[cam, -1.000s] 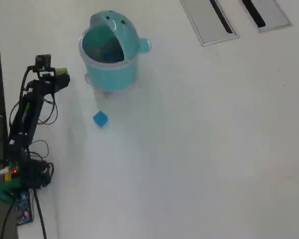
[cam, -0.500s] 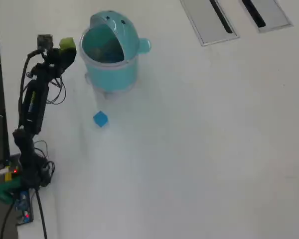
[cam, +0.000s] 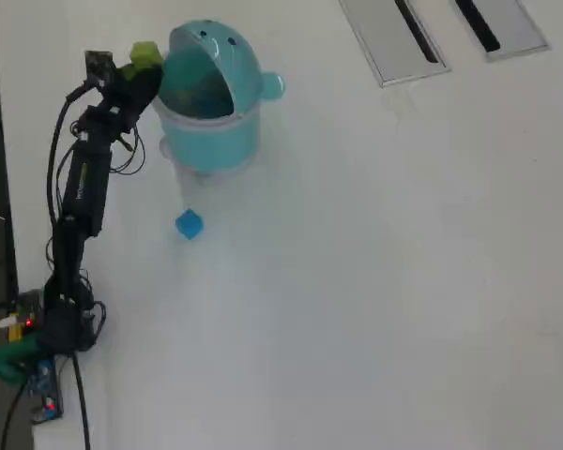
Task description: Grasp RGB lego blocks and put them in the bin one by one.
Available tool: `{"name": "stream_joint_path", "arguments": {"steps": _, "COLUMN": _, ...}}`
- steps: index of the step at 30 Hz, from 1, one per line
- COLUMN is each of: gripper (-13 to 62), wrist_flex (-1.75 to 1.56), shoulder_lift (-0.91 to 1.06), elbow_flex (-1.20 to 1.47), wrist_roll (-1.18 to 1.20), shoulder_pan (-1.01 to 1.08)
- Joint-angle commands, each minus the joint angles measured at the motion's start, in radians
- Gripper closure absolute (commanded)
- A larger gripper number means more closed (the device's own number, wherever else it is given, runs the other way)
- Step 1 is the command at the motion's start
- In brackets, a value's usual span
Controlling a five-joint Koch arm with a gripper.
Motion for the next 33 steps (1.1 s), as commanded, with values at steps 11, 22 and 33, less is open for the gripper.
{"name": "stream_joint_path", "arguments": {"steps": 11, "gripper": 36.9, "wrist_flex": -0.156, "shoulder_lift": -0.048, "elbow_flex": -0.103, "wrist_roll": -0.005, "shoulder_pan": 0.057}}
{"name": "stream_joint_path", "arguments": {"steps": 22, "gripper": 20.6, "wrist_flex": -0.219, "shoulder_lift": -0.107, "elbow_flex": -0.106, "wrist_roll": -0.015, "shoulder_pan": 0.13}}
{"name": "stream_joint_path", "arguments": {"steps": 33, "gripper": 18.5, "wrist_flex": -0.064, "shoulder_lift": -0.104, "elbow_flex": -0.161, "wrist_roll": 0.002, "shoulder_pan": 0.13}}
